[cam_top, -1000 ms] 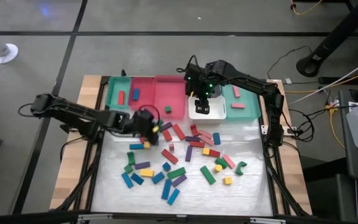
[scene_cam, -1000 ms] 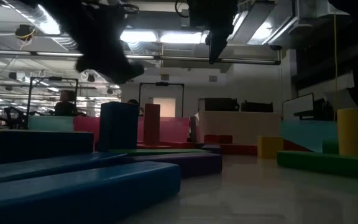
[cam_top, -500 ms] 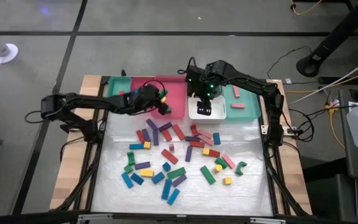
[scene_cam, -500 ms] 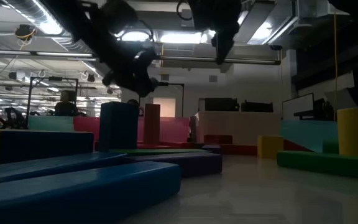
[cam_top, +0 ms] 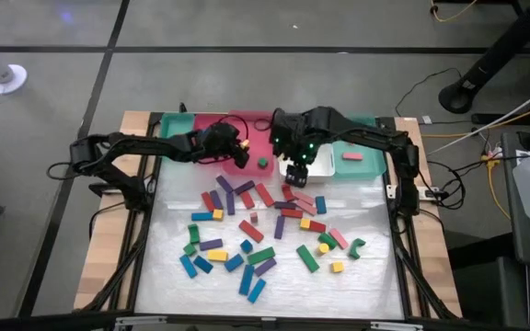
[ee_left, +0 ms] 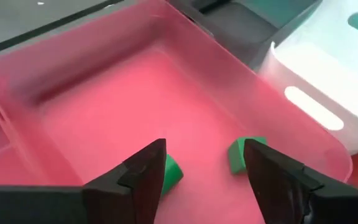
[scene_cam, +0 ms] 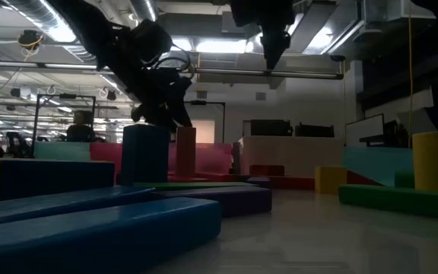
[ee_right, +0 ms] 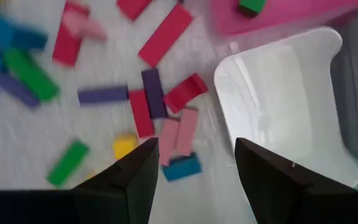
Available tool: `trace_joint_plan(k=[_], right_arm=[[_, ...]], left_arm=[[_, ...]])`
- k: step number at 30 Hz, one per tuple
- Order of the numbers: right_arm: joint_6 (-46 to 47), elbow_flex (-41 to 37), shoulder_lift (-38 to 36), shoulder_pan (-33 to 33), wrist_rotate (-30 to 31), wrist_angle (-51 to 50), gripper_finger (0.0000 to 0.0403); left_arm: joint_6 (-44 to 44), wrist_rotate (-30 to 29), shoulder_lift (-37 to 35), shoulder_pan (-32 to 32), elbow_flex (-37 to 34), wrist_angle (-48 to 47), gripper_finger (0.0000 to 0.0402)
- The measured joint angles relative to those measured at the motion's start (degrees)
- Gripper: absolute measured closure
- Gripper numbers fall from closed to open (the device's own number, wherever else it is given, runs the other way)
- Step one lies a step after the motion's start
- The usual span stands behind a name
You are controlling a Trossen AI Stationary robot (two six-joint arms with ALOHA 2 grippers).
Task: Sort blocks
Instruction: Put the violet block into the black bin
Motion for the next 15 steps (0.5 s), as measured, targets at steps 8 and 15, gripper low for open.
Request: trace_joint_plan(k=[8, 15], right_arm=[[41.11, 0.0, 0.49, 7.69, 9.51, 2.36, 0.0192], [68.71, -5.36, 1.93, 16.61, 15.14, 7.93, 0.0192]], left_arm=[[0.0, 0.91, -1.45, 0.6, 0.48, -0.78, 0.0199], [-0.24, 3.25, -1.63, 0.58, 0.52, -1.93, 0.0197]])
